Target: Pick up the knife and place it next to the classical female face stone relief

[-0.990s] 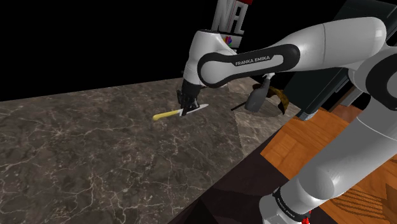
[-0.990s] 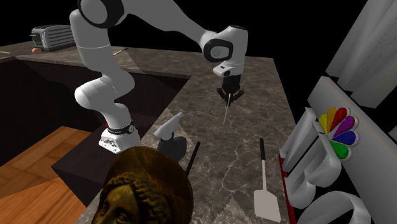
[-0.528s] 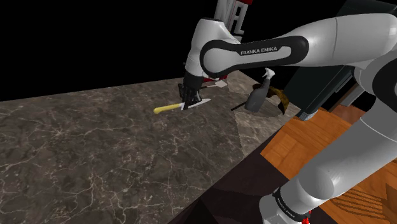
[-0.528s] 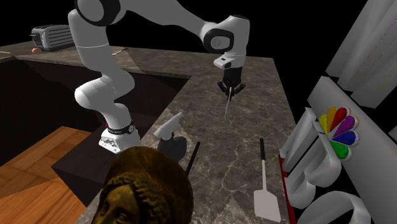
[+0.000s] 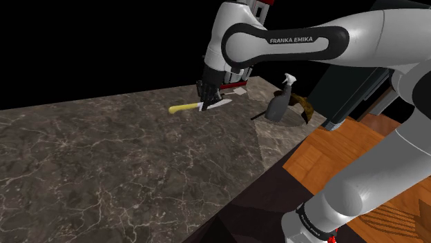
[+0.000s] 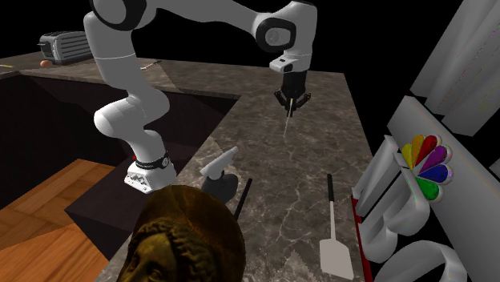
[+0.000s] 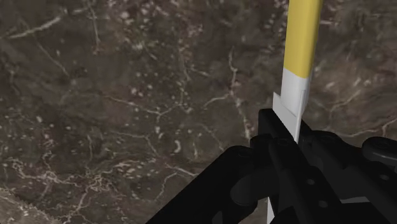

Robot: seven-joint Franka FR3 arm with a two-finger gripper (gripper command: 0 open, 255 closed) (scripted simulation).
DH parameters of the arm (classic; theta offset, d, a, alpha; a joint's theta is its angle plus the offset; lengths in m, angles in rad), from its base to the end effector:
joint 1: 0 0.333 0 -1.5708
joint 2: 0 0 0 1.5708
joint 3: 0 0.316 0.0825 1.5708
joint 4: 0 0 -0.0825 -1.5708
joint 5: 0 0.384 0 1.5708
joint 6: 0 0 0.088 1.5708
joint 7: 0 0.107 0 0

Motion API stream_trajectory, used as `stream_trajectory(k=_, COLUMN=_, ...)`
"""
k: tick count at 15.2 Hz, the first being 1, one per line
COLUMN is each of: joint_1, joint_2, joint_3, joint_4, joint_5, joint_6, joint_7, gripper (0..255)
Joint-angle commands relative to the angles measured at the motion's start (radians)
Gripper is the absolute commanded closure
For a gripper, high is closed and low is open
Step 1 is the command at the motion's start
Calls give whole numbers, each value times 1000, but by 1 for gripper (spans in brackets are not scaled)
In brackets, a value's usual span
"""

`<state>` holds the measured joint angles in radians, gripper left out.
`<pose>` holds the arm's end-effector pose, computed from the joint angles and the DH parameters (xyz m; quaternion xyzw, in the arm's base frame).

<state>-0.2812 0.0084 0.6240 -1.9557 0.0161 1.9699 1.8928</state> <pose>0.5272 0.1885 0.4717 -0.7122 0.7019 0.0073 0.0076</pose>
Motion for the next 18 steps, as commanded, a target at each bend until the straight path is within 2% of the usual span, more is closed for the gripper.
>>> stream_trajectory(k=1, joint_1=0, joint_2=-4, joint_3=0, joint_4=22, joint_5=3, joint_6=-26, joint_7=-1, gripper=255)
stream_trajectory(k=18, joint_1=-3, joint_2=-19, joint_3=-3, joint_4=238, joint_5=10, joint_6=-253, joint_7=-3, gripper=255)
